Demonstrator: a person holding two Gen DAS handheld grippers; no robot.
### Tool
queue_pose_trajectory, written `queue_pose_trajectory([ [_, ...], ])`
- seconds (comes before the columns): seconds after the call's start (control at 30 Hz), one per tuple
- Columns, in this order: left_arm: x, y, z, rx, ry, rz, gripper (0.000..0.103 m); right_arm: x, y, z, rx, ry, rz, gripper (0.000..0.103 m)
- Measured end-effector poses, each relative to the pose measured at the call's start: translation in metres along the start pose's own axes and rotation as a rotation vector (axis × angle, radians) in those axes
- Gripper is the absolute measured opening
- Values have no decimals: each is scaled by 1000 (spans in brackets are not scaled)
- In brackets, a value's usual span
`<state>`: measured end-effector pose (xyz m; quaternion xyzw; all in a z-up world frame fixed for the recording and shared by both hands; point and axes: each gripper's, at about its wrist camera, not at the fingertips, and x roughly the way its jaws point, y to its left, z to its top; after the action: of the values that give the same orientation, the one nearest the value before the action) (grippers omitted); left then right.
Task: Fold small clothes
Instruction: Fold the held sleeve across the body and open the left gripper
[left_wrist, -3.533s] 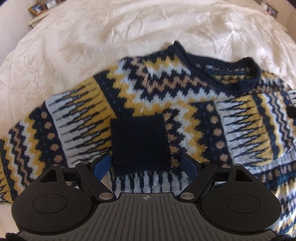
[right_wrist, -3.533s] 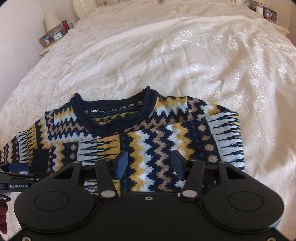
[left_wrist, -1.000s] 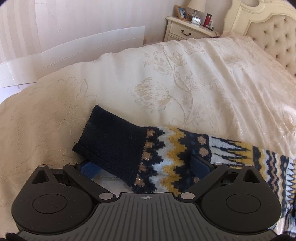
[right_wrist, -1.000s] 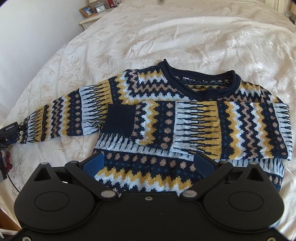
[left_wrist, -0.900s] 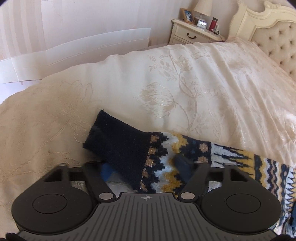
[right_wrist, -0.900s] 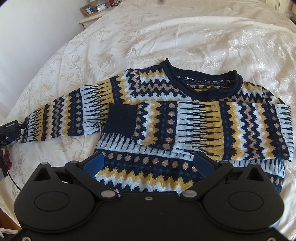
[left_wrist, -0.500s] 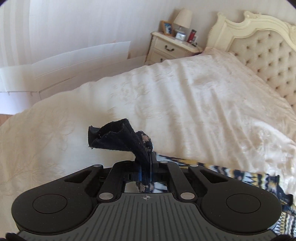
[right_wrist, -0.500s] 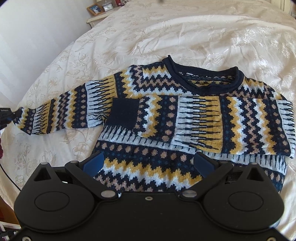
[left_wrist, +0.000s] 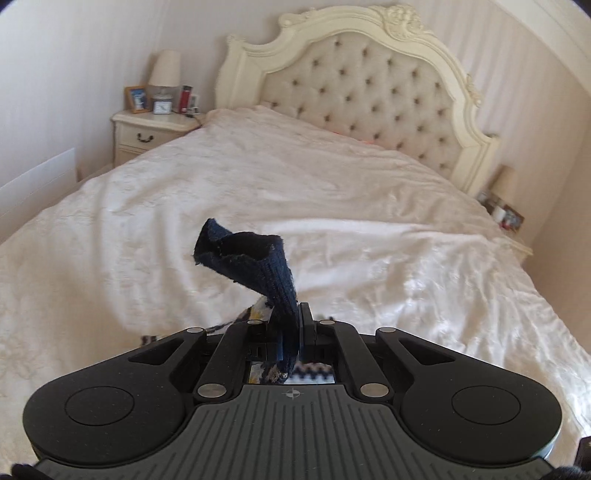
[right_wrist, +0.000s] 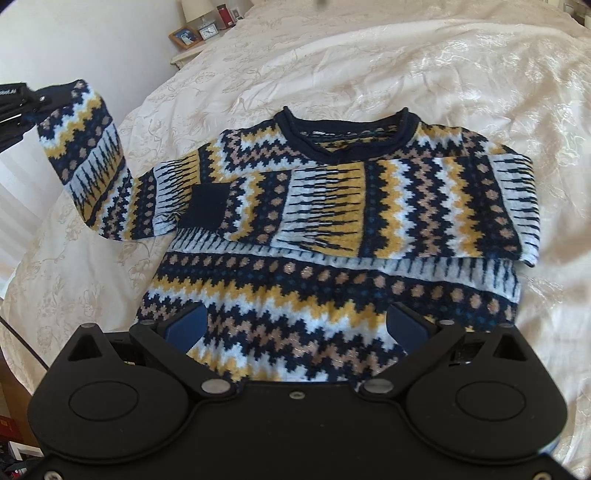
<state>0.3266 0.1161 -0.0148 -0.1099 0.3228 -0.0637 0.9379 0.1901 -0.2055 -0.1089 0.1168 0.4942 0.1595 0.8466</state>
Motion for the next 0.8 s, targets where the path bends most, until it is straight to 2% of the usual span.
queue_pose_trajectory([
  [0.23,66,-94,-53,75,111,-106,6,-26,-50,-12,64,-32,-27,102],
  [0.43,110,-139,-93,143,223,-145,7,-35,-72,-20,107,-36,-51,102],
  [0.53,123,-157,-99,174,265,-202,15,-32,-75,-21,118,-36,-53,102],
  [0.6,120,-168,-97,219,255,-251,37,-28,-75,-20,122,-34,-58,102],
  [0.7,107,-185,-94,290,227,-307,41,-23,-74,-16,133,-42,-62,102],
  [0.8,93,-179,-91,356,199,-305,45,-17,-71,-7,131,-56,-63,102],
])
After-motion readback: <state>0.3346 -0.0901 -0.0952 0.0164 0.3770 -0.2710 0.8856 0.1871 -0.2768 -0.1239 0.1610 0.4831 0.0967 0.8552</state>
